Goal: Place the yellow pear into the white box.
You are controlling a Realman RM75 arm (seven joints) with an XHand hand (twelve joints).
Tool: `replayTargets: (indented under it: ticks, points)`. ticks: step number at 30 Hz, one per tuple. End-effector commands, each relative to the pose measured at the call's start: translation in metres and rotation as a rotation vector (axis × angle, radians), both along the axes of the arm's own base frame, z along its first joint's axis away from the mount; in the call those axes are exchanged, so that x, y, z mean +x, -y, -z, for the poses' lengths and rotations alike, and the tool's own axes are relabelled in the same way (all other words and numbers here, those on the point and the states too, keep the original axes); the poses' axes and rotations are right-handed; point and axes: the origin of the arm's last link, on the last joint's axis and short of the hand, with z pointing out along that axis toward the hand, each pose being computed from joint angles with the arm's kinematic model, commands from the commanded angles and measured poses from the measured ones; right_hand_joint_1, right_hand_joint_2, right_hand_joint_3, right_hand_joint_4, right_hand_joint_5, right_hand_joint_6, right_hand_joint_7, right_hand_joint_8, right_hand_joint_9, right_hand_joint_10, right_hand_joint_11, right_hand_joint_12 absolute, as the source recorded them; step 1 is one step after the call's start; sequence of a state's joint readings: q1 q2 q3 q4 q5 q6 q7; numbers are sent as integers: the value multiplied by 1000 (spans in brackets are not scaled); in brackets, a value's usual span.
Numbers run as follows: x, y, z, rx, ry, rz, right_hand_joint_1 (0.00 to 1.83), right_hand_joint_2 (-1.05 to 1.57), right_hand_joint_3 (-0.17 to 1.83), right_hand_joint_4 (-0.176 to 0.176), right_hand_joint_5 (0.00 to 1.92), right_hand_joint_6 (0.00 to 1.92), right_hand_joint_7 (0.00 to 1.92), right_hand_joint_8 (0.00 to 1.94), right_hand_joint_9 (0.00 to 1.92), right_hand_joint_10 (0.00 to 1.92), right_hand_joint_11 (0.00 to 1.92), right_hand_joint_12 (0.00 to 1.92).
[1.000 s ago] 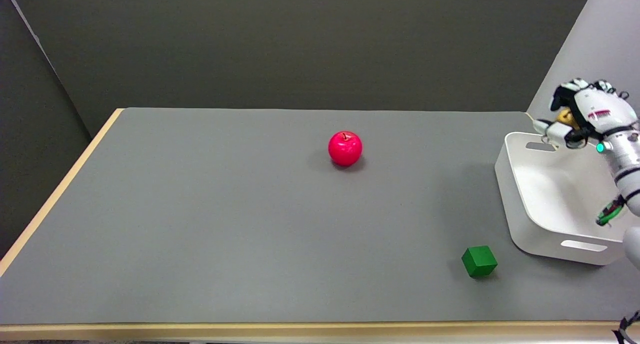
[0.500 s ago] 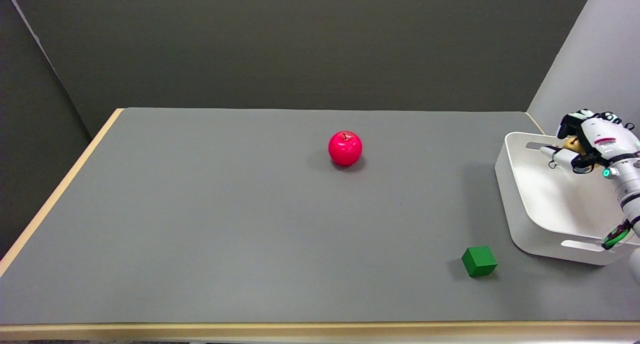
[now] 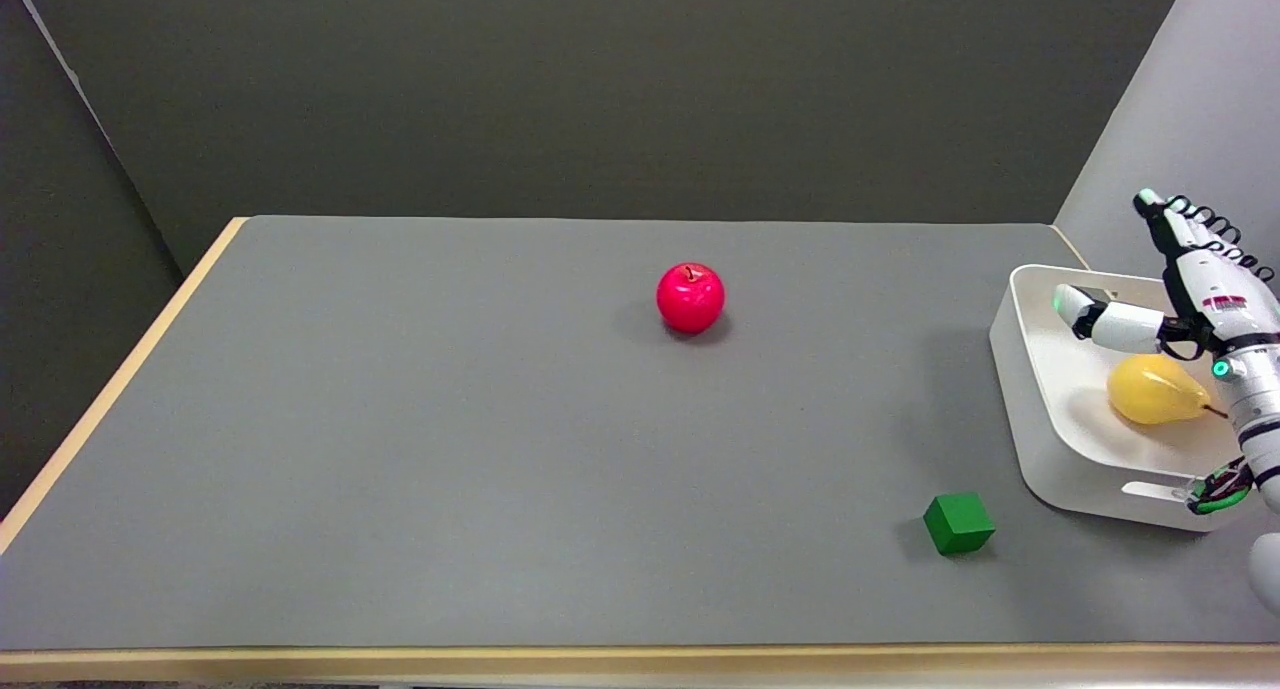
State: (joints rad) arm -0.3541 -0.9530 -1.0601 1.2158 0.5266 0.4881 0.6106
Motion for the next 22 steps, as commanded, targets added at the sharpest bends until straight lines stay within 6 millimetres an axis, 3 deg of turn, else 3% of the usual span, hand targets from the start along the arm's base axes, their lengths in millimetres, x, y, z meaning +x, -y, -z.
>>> replayTargets:
  ticks: [1,6,11,13,14,16,18,22]
  points:
    - [7,-3,30,93,-12,-188,495,515,808,53,0,63,-1,-1,-1,-1,-1,-1]
    - [48,11,64,220,-126,-301,485,500,812,50,26,112,-1,-1,-1,-1,-1,-1]
    - [95,17,125,386,-229,-425,412,520,851,49,48,227,-1,-1,-1,-1,-1,-1]
    - [110,23,158,481,-219,-486,386,573,784,50,47,261,-1,-1,-1,-1,-1,-1]
    - [113,25,167,510,-206,-503,375,600,746,50,47,272,-1,1,-1,-1,-1,-1]
    - [119,33,199,606,-158,-555,293,570,902,40,59,307,1,41,0,7,-1,4]
    - [119,40,224,683,-115,-581,201,587,921,22,87,353,38,95,17,157,-1,106]
    - [114,52,267,819,-17,-621,211,591,937,25,142,415,111,299,11,491,-1,410]
